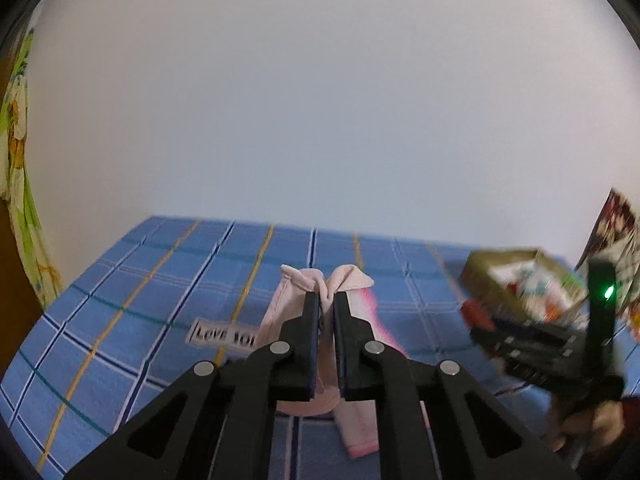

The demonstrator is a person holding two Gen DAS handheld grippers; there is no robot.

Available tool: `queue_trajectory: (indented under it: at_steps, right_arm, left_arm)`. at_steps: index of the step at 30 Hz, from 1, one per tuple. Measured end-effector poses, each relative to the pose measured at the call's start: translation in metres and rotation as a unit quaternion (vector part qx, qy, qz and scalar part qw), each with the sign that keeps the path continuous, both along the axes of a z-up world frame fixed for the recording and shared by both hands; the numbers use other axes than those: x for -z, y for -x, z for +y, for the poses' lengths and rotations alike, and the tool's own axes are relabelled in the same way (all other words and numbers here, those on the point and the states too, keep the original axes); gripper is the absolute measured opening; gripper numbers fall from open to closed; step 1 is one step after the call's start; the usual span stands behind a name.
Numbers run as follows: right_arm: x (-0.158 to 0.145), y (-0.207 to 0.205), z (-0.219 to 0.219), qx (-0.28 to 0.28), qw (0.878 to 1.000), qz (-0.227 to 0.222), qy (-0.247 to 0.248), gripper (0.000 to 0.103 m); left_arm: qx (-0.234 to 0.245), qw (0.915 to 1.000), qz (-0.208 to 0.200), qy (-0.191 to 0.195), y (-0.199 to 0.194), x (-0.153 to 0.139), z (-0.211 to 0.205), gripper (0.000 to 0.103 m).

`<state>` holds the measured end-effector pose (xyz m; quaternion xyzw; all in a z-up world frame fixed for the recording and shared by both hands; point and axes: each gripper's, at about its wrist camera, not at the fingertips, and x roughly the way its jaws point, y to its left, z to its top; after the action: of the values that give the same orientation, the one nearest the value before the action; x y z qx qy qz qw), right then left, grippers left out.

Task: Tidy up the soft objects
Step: 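Lift the red block with the right tool while the left tool lifts the pink cloth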

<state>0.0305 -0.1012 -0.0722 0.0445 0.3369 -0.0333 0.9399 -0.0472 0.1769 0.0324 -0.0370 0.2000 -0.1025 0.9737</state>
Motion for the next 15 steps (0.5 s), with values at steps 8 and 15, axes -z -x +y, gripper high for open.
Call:
queue_trajectory:
  at_steps: [8, 15]
  right_arm:
    - [-0.030, 0.021, -0.006, 0.001, 0.996, -0.086, -0.021, 0.038]
    - [-0.046, 0.037, -0.013, 0.001, 0.992, -0.128, -0.013, 0.038]
  left_arm:
    - [-0.003, 0.9981, -0.058, 0.020, 0.020, -0.041, -0.010, 0.008]
    - [0.011, 0.9959, -0.088, 0.018, 0.033, -0.069, -0.028, 0.008]
